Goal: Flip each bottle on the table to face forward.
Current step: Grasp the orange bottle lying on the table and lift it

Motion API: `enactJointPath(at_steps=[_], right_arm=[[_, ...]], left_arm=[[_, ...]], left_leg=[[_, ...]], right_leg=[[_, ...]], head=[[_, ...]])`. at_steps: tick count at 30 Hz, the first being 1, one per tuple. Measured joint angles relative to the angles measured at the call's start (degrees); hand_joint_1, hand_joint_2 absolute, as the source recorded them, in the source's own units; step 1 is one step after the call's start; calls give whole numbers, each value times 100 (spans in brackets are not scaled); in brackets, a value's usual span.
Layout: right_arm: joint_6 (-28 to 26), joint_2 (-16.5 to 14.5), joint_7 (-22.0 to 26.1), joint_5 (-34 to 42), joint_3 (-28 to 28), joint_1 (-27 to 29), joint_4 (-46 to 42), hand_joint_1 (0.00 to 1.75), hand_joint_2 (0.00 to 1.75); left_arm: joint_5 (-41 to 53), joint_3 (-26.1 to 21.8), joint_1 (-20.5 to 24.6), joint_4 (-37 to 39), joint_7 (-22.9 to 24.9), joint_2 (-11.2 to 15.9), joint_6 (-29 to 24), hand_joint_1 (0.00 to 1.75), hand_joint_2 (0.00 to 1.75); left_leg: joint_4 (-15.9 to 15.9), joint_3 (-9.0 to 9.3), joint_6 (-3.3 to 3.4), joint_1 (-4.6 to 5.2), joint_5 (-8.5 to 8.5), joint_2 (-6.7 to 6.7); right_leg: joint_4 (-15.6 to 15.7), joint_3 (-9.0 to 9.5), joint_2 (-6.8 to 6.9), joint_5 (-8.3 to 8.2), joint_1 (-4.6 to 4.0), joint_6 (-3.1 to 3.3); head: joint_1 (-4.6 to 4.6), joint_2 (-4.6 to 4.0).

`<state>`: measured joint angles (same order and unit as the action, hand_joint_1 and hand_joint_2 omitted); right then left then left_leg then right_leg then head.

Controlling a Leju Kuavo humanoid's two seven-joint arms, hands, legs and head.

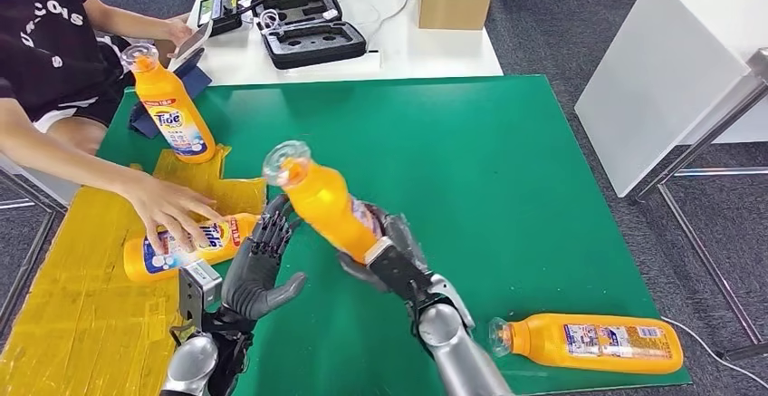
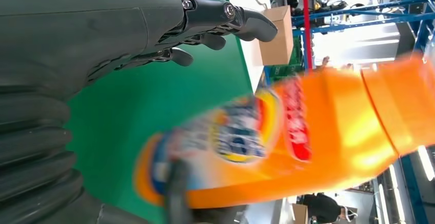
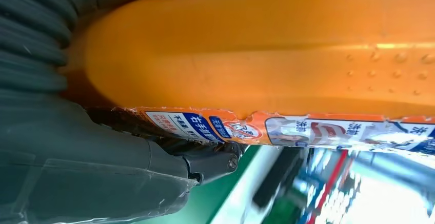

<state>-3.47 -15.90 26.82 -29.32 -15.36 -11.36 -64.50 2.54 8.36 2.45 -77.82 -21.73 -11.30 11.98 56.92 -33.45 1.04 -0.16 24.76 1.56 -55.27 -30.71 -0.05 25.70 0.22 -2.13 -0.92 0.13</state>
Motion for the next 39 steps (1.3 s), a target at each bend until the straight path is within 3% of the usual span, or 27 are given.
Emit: enactJointPath(at_steps=[13, 31, 35, 39], right_arm=[[-368, -195, 102, -492, -1025, 130, 408, 175, 175], [-427, -189, 103, -534, -1175, 127, 420, 175, 175], [-538, -184, 118, -645, -1254, 127, 417, 175, 175], [-702, -164, 9, -660, -1400, 105, 413, 175, 175]], left_arm=[[-104, -17, -1, 25, -1, 1, -10, 0, 175], [-108, -25, -6, 25, -2, 2, -15, 0, 175], [-210, -41, -18, 25, -14, 2, -39, 175, 175], [-506, -108, -92, -14, -52, -36, -139, 175, 175]], left_leg=[[0, -1, 0, 1, 0, -1], [0, -1, 0, 0, 0, -1], [0, -1, 0, 0, 0, -1], [0, -1, 0, 0, 0, -3]], right_leg=[[0, 0, 0, 0, 1, 1], [0, 0, 0, 0, 1, 1], [0, 0, 0, 0, 1, 1], [0, -2, 0, 0, 1, 1]], head=[[2, 0], [3, 0], [3, 0], [3, 0]])
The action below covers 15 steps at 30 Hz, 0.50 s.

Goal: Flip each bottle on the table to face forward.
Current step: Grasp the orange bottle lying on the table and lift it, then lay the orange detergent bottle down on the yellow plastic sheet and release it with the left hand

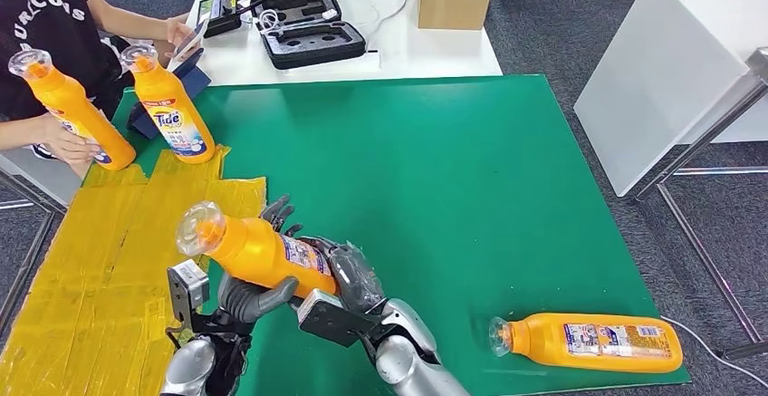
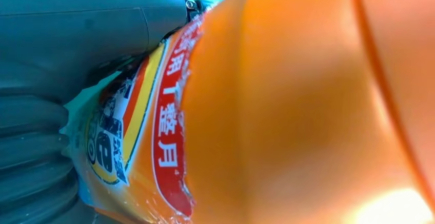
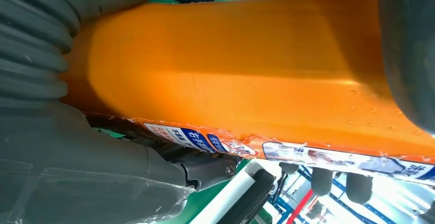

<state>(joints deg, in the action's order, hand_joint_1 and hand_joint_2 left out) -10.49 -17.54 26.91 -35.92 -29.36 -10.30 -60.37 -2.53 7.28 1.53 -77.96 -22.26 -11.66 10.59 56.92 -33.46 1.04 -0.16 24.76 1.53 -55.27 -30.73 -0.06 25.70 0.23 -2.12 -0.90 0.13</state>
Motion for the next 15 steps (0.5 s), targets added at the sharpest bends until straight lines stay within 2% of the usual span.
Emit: enactJointPath(at_steps=[8, 15], right_arm=[[-308, 62, -114, 129, -53, -9, -91, 175, 175], [-334, 145, -107, 133, 99, 94, -337, 172, 175]], left_arm=[[-249, -92, -166, -254, 5, -122, -296, 175, 175], [-263, -86, -212, -403, 3, -175, -359, 175, 175]], left_leg=[[0, 0, 0, 0, 0, -1], [0, -1, 0, 0, 0, -1]], right_leg=[[0, -4, 0, 0, 0, 0], [0, -4, 0, 0, 0, 0]], head=[[-1, 0], [0, 0]])
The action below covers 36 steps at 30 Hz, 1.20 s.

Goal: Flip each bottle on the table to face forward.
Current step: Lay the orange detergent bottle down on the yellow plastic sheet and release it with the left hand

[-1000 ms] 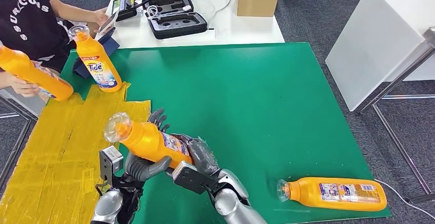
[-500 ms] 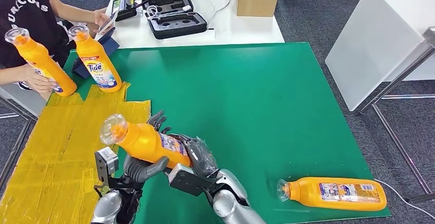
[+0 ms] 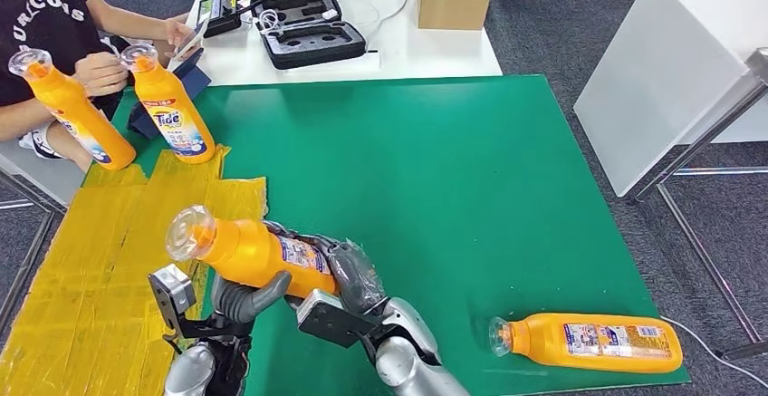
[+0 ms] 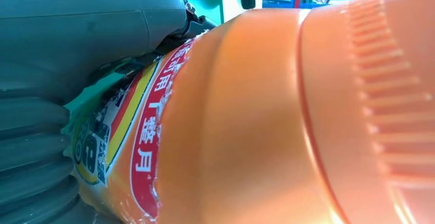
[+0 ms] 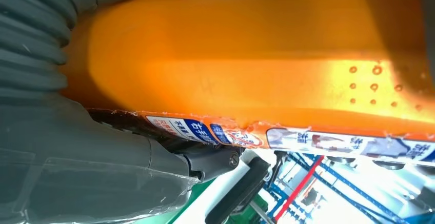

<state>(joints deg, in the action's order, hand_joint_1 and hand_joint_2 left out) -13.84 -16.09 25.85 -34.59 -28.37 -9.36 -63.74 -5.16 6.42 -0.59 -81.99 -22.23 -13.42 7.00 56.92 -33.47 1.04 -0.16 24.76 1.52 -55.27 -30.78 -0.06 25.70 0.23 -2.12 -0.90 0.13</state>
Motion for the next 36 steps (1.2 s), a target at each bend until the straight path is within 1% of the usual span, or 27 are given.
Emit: enactJointPath(at_steps=[1, 4, 5, 7, 8, 9, 11, 13, 14, 17, 19, 21, 23, 25, 27, 29, 31, 34, 36], right_arm=[[-1, 5, 8, -2, 24, 16, -35, 135, 175], [-7, 12, 41, -4, 98, 62, -134, 7, 175], [-24, 14, 53, 8, 130, 83, -175, 0, 175], [-94, 24, 67, 69, 222, 144, -284, 0, 175], [-138, 41, 64, 118, 295, 184, -363, 0, 175], [-167, 72, 55, 167, 382, 226, -457, 0, 175], [-162, 159, 31, 251, 555, 310, -684, 0, 175], [-105, 230, 7, 293, 667, 372, -905, 0, 175], [-81, 253, -5, 300, 699, 396, -993, 0, 131], [-51, 303, -28, 309, 772, 458, -1191, 0, 0], [-20, 329, -10, 356, 820, 491, -1307, 0, 0], [31, 348, 33, 447, 879, 536, -1465, 0, 0], [76, 365, 57, 548, 974, 592, -1671, 0, 0], [124, 382, 57, 667, 1117, 653, -1890, 0, 0], [174, 395, 66, 785, 1274, 720, -2091, 0, 0], [222, 403, 90, 872, 1419, 775, -2256, 0, 0], [257, 411, 123, 932, 1546, 819, -2403, 0, 0], [271, 417, 164, 974, 1678, 860, -2578, 0, 0], [271, 419, 171, 980, 1717, 868, -2655, 0, 0]], left_arm=[[4, 5, -3, -14, 0, -9, -10, 175, 175], [64, 27, -4, -58, -11, -31, -78, 175, 175], [134, 31, -3, -78, -34, -34, -150, 175, 175], [423, 22, 4, -143, -132, -35, -470, 175, 175], [737, 9, 17, -192, -188, -31, -787, 175, 175], [1192, -6, 37, -243, -219, -11, -1168, 175, 175], [2414, -45, 94, -317, -158, 59, -1993, 175, 175], [3368, -75, 148, -338, -46, 131, -2470, 175, 175], [3582, -82, 166, -338, -19, 151, -2564, 175, 175], [3801, -92, 198, -338, 44, 198, -2709, 175, 175], [4434, -98, 223, -331, 271, 243, -3036, 175, 175], [5653, -111, 272, -273, 727, 315, -3482, 175, 175], [7044, -152, 347, -138, 1342, 413, -3788, 175, 175], [8280, -231, 446, 88, 2007, 521, -3908, 175, 175], [9076, -269, 587, 395, 2672, 698, -3807, 175, 175], [9364, -146, 774, 792, 3427, 967, -3486, 175, 175], [9404, 77, 986, 1273, 4107, 1263, -3159, 175, 175], [9414, 509, 1330, 1999, 4869, 1666, -3025, 175, 175], [9415, 824, 1544, 2414, 5171, 1883, -3030, 175, 175]], left_leg=[[0, 0, 0, 0, 0, 0], [0, 0, 0, 0, 0, 0], [0, 0, 0, 0, 0, 0], [0, 0, 0, 0, 0, 1], [0, 0, 0, 0, 0, 3], [0, 0, 0, 0, 0, 4], [0, 0, 0, 0, 0, 4], [0, 0, 0, 0, 0, 2], [0, 0, 0, 0, 0, 2], [0, 0, 0, 0, 0, 1], [1, 0, 0, 0, 0, 1], [1, 0, 0, 0, 0, 2], [0, 0, 0, 0, 0, 1], [0, 0, 0, 0, 0, 0], [0, 1, 0, 0, -1, 0], [0, 2, -1, -1, -1, -1], [0, 2, -1, -2, -2, -4], [0, 2, -3, -3, -3, -3], [0, 2, -3, -2, -3, -2]], right_leg=[[0, 0, 0, 0, 0, 0], [0, -1, 0, 0, 0, 0], [0, -1, 0, 0, 0, 0], [0, -1, 0, 0, 0, 0], [0, 0, 1, 0, 0, 0], [0, 1, 1, 0, 0, 0], [0, 3, 1, 0, 0, 0], [0, 3, 1, -1, 0, 0], [0, 3, 1, -1, 0, 0], [0, 2, 0, -1, 0, 0], [0, 1, 0, -1, 0, -1], [0, 1, 0, -1, 0, -1], [0, 0, 0, -1, 0, 0], [0, 0, 0, -1, 0, 0], [0, 0, 0, -1, 0, 0], [0, 0, 0, -1, -1, 0], [0, -1, -1, -2, -1, 1], [-2, 1, -1, -2, -1, 1], [-2, 4, -1, -1, -1, 1]], head=[[0, 0], [0, 0], [-1, 0], [-1, 0], [0, 0], [0, 0], [-2, 0], [-2, 0], [-1, 0], [-1, 0], [0, 0], [-1, 0], [-2, 0], [-2, 0], [-1, 0], [-1, 0], [-1, 0], [-1, 0], [-1, 0]])
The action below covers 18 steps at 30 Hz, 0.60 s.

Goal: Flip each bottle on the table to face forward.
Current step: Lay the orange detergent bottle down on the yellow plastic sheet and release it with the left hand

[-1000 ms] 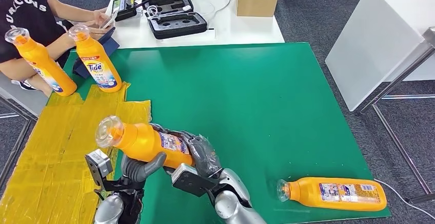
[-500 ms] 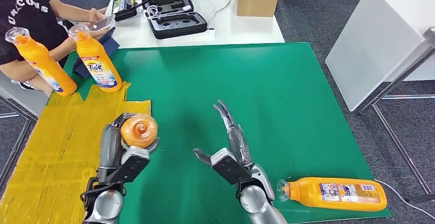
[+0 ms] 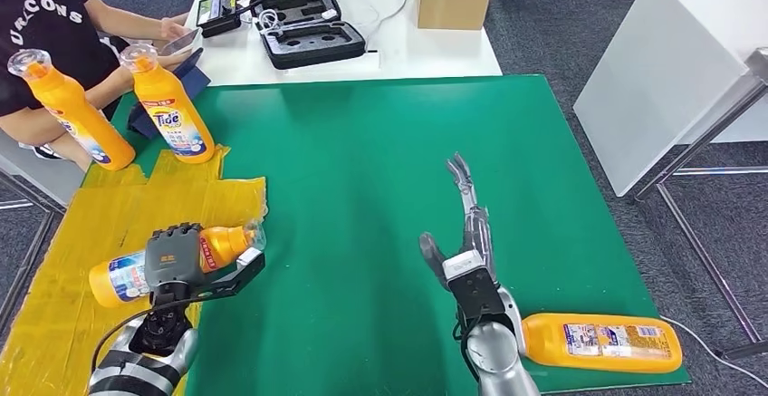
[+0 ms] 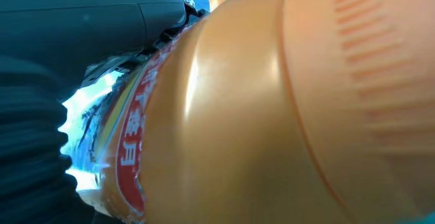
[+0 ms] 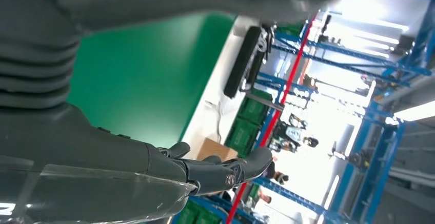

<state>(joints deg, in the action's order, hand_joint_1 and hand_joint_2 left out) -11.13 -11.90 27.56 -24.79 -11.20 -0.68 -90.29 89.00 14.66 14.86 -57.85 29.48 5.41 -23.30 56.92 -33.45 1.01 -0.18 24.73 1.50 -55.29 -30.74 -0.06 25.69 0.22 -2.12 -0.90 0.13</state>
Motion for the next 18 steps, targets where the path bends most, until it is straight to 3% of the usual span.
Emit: enactJointPath(at_steps=[3, 7, 12, 18], right_arm=[[-5, 3, 1, 4, 20, 0, -61, 0, 0], [-21, 3, 1, 5, 16, -4, -76, 0, 0], [-81, 23, 1, -2, -33, -3, -77, 0, 0], [-209, 84, 1, -27, -87, 3, -77, 0, 0]], left_arm=[[2, 313, 333, 573, 113, 178, 23, 172, 175], [3, 451, 723, 1274, 108, 256, -60, 0, 175], [3, 342, 876, 1888, -254, 272, -835, 0, 175], [-35, -299, 786, 2059, -1178, 105, -1577, 0, 175]], left_leg=[[-1, 10, 0, 2, 1, 11], [-6, 50, 0, 3, 5, 12], [-8, 80, -9, -1, 1, 6], [-6, 79, -15, -8, -9, 7]], right_leg=[[1, 17, 4, 2, 1, 0], [3, 60, 6, 5, 1, 2], [3, 78, 4, 3, -6, 7], [1, 79, 4, 0, -14, 9]], head=[[1, 0], [1, 0], [-1, 0], [-1, 0]])
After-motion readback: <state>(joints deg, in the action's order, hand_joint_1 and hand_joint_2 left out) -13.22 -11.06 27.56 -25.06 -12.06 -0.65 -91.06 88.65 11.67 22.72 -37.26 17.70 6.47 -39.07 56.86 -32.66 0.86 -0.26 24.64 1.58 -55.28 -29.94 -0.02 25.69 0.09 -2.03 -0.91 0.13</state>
